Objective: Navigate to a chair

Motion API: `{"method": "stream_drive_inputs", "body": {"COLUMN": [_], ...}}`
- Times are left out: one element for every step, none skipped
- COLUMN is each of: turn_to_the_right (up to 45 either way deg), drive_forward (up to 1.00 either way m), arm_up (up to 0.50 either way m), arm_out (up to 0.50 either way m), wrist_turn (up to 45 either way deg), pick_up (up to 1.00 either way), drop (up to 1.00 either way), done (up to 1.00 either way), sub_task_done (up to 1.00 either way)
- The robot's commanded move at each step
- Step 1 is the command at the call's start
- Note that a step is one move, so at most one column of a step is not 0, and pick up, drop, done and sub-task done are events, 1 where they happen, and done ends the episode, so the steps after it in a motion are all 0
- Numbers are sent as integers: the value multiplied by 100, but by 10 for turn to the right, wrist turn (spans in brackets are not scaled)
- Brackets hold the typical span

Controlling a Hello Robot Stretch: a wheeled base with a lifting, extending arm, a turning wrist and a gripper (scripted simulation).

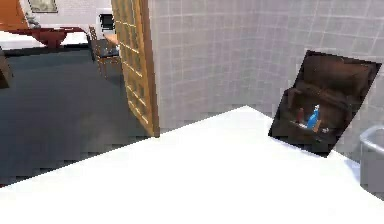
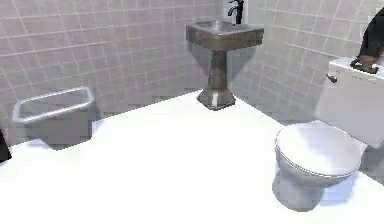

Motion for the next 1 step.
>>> {"method": "stream_drive_inputs", "body": {"turn_to_the_right": [-300], "drive_forward": [0], "arm_up": [0], "arm_out": [0], "wrist_turn": [0], "pick_up": [0], "drop": [0], "done": [0], "sub_task_done": [0]}}
